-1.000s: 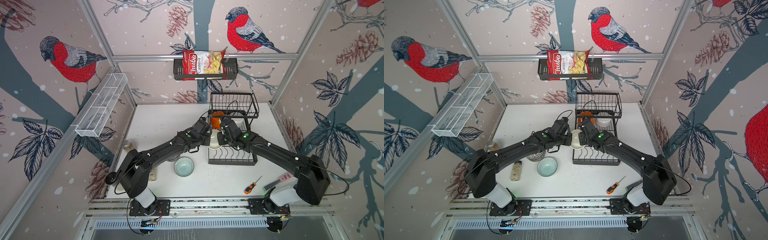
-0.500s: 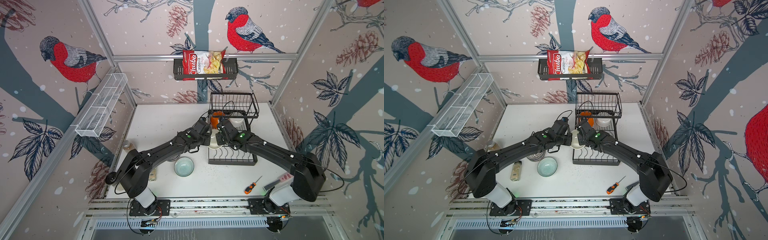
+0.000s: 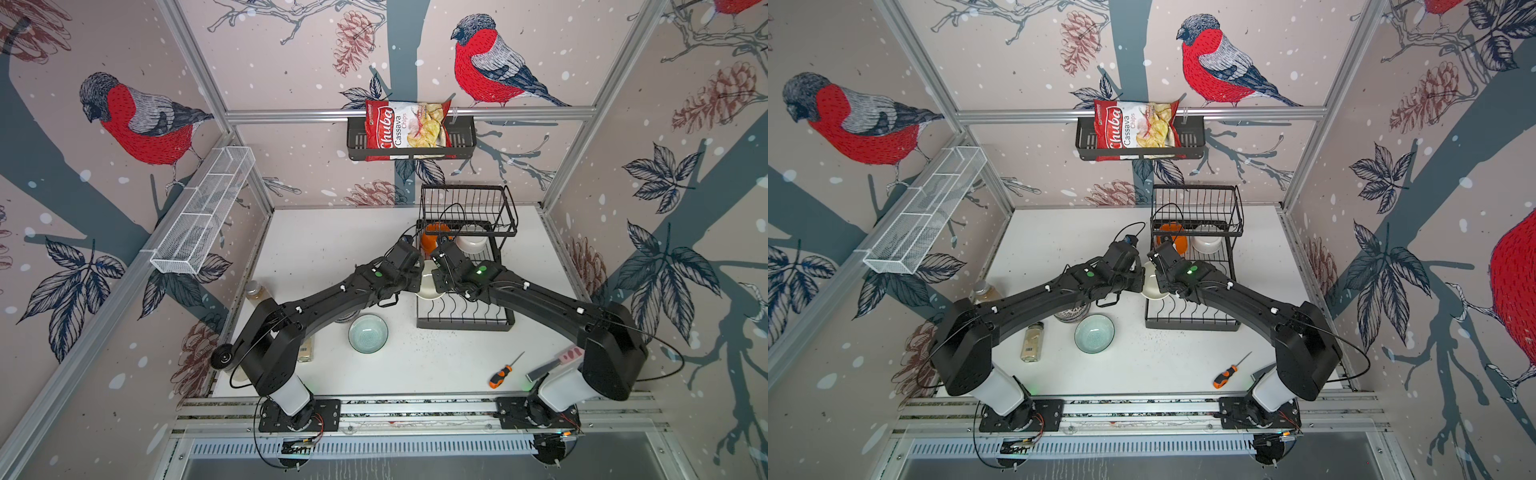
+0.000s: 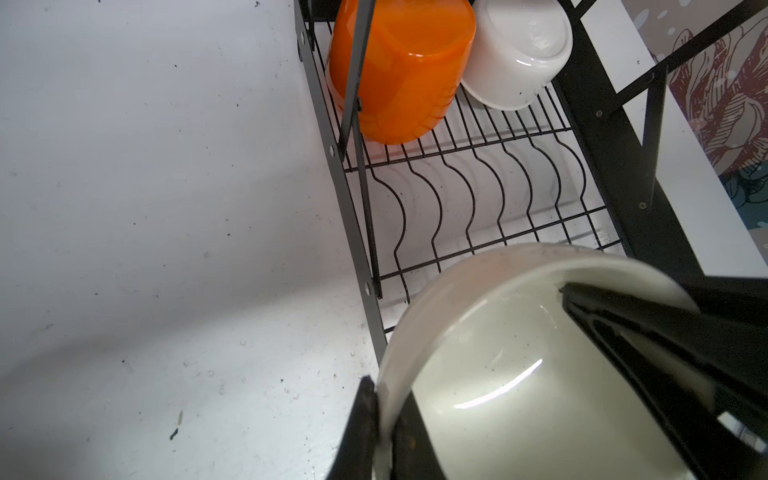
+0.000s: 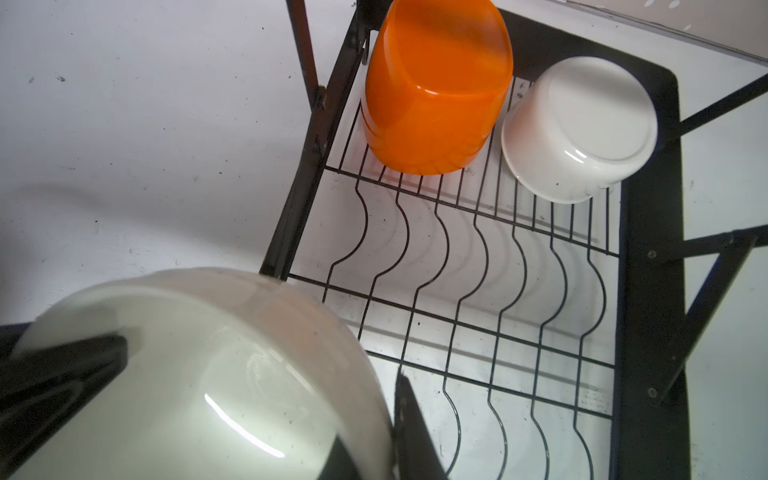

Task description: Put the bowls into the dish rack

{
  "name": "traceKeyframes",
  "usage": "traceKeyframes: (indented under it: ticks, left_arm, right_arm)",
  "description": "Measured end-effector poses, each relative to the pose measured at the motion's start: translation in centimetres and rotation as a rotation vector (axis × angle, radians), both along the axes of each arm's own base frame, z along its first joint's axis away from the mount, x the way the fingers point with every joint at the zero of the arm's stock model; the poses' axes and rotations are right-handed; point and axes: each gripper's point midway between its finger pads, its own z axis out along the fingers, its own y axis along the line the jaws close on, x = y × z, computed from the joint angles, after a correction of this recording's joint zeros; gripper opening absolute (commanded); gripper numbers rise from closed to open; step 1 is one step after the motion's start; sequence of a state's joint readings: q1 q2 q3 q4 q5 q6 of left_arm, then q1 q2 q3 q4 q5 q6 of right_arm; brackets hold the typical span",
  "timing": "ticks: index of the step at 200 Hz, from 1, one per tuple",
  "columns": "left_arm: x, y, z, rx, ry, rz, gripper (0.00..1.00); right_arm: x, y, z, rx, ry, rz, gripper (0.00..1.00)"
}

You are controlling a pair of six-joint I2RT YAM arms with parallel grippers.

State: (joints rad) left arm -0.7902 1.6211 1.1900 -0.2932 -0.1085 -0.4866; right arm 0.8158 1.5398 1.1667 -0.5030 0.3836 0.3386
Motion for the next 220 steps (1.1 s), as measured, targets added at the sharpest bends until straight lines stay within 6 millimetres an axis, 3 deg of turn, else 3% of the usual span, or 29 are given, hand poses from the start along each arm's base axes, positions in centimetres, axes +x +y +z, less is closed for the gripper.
traceKeyframes:
  ticks: [8, 30, 48, 72, 111, 164, 220]
  left_arm:
    - [0.0, 0.0, 0.0, 0.0, 0.0, 0.0, 0.0]
    - [0.0, 0.0, 0.1, -0.006, -0.006, 0.001, 0.17]
    - [0.0, 0.0, 0.2, -0.022, -0.01, 0.009, 0.34]
    - [-0.1, 0.2, 0.4, -0.03, -0.017, 0.014, 0.65]
    - [-0.2, 0.3, 0.9, -0.048, -0.024, 0.025, 0.96]
    - [-0.2, 1.6, 1.5, -0.039, -0.057, 0.066, 0.97]
    - [-0.5, 3.3, 1.6, -0.035, -0.088, 0.113, 0.97]
  right_arm:
    - [0.0, 0.0, 0.0, -0.002, 0.0, -0.001, 0.0]
    - [0.0, -0.1, 0.1, -0.006, -0.002, -0.003, 0.0]
    - [0.1, -0.1, 0.1, -0.007, -0.005, -0.013, 0.0]
    - [0.4, -0.3, 0.5, -0.014, -0.022, -0.025, 0.0]
    - [0.7, -1.1, 0.9, -0.05, -0.042, -0.052, 0.0]
    - [1.3, -3.0, 1.4, -0.148, -0.079, -0.114, 0.0]
    - [1.7, -5.5, 0.6, -0.307, -0.1, -0.203, 0.0]
